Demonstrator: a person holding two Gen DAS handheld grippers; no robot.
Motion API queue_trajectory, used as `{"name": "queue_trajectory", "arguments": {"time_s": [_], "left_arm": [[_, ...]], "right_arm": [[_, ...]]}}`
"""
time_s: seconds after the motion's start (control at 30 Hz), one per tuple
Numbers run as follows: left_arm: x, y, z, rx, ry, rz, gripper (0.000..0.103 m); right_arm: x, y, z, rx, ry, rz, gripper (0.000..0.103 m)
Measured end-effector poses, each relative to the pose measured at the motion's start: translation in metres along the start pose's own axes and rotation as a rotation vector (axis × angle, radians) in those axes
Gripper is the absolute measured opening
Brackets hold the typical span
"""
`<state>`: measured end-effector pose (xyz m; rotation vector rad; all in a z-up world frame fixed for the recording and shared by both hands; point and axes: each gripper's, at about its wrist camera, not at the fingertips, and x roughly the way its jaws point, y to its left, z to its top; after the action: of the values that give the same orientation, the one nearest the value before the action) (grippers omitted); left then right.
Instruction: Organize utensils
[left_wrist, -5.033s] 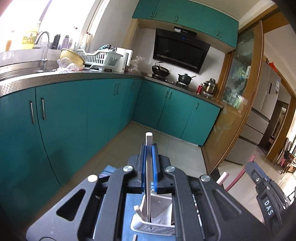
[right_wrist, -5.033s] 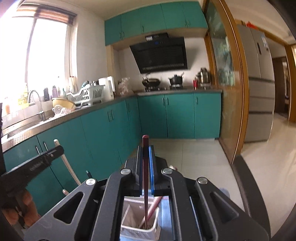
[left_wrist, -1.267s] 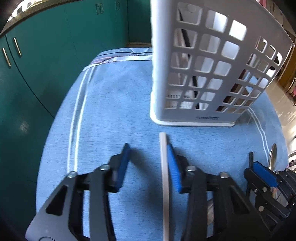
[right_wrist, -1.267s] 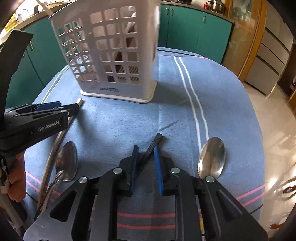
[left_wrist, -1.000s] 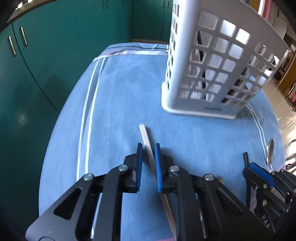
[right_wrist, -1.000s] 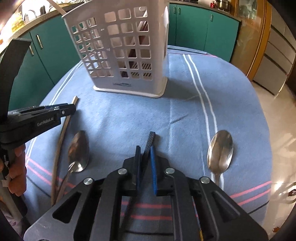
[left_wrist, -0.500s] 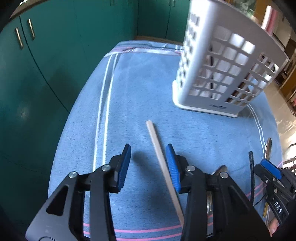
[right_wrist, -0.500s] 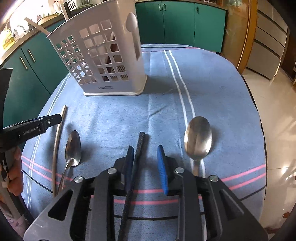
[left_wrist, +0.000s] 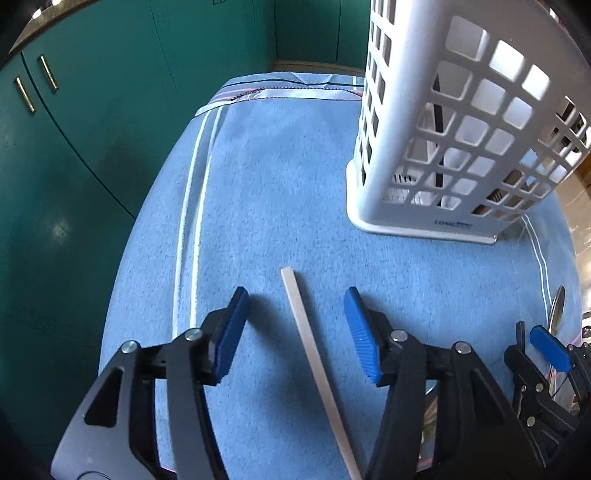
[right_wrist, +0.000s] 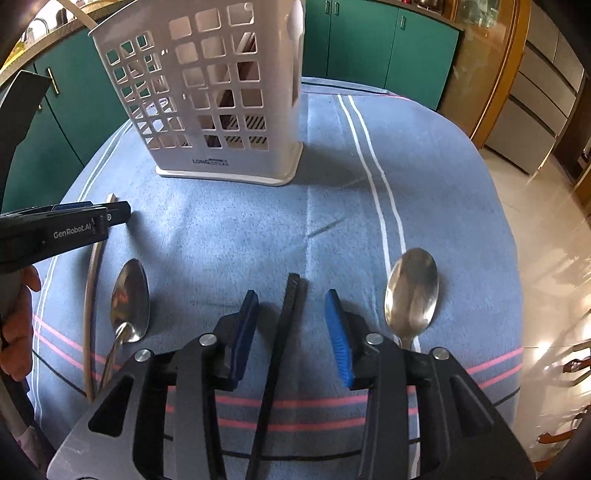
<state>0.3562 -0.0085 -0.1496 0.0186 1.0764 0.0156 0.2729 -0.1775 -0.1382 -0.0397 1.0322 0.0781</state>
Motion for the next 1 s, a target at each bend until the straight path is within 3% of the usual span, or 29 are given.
{"name": "queue_trajectory", "arguments": {"time_s": [0.33, 0.47, 0.53, 0.77, 0.83, 1.0], "left_arm": [[-0.005, -0.001, -0.007, 0.013, -0.018, 0.003, 0.055], [-0.010, -0.003, -0.012, 0.022, -0.027, 0.001, 0.053], [-0.012, -0.005, -0.014, 0.031, -0.030, -0.004, 0.048], [-0.022, -0.014, -0.026, 0.068, -0.039, -0.024, 0.030], [-0.026, -0.017, -0.031, 0.088, -0.040, -0.043, 0.014], [-0.037, -0.021, -0.047, 0.125, -0.033, -0.086, 0.011]], "right_arm": [[-0.001, 0.004, -0.002, -0.002, -0.009, -0.010, 0.038], [-0.005, 0.009, -0.006, -0.011, -0.021, 0.015, 0.023], [-0.006, 0.014, -0.007, -0.021, -0.025, 0.018, 0.015], [-0.010, 0.016, -0.012, -0.031, -0.032, 0.028, 0.010], [-0.013, 0.016, -0.014, -0.029, -0.033, 0.047, 0.009], [-0.020, 0.016, -0.022, -0.021, -0.027, 0.112, 0.008]]}}
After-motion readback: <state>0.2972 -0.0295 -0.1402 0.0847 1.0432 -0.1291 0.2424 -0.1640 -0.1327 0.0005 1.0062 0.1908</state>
